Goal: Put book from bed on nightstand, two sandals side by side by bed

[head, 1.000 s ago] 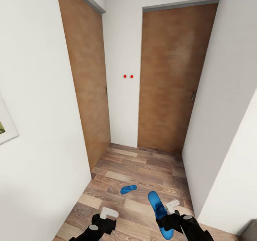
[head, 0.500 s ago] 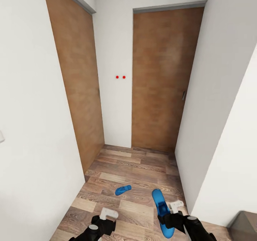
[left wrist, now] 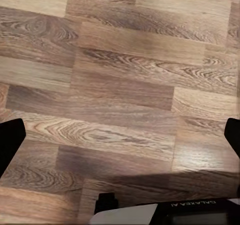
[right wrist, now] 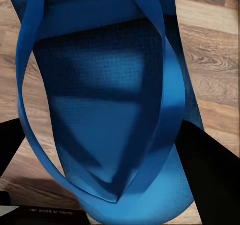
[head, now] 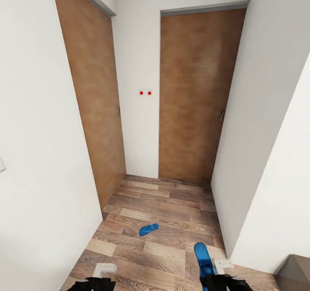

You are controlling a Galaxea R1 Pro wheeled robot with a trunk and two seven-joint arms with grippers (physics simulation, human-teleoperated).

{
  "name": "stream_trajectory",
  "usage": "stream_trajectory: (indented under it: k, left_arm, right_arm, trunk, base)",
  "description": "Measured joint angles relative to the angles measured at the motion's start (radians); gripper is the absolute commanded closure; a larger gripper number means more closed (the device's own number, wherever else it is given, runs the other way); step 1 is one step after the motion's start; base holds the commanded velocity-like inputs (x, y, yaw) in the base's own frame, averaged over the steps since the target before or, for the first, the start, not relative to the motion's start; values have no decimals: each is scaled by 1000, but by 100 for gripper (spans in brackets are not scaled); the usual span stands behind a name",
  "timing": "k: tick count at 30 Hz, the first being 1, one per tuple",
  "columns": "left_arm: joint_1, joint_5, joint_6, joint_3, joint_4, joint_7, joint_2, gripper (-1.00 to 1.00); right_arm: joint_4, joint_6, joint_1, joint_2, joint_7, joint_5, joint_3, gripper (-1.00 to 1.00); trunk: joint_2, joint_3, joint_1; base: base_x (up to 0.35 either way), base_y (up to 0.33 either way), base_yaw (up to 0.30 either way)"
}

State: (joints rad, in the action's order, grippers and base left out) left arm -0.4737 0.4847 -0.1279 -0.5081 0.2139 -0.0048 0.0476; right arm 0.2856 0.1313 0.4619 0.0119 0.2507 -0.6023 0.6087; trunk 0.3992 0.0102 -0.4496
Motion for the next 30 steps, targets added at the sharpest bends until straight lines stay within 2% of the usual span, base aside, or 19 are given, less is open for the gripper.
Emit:
stream_trajectory:
  k: [3,6,8,12,30]
  left_arm:
    - [1,19,4,-2,-1,-11,9,-100]
    - [4,30,43,-3,1,-18,15,-100]
    - [5,31,83,-2,0,-20,17,-100]
    - [6,29,114,-2,-2,-20,18,-100]
    - [6,26,149,-8,-2,-20,19,-100]
  right_arm:
    - [-16,-1,0,-1,-14,1,1,100]
    - [-26,-9,0,-2,-23,2,1,100]
    - [-31,-46,0,-2,-26,2,1,100]
    - [-35,-87,0,0,-27,1,0,100]
    - [-36,-107,0,-2,-24,-1,0,100]
  trunk:
    - [0,0,0]
    - [0,0,0]
    - [0,0,0]
    - [0,0,0]
    - [0,0,0]
  base:
    - [0,0,0]
    - [0,0,0]
    - [0,0,-4]
    - [0,0,-98]
    - [29,22,-220]
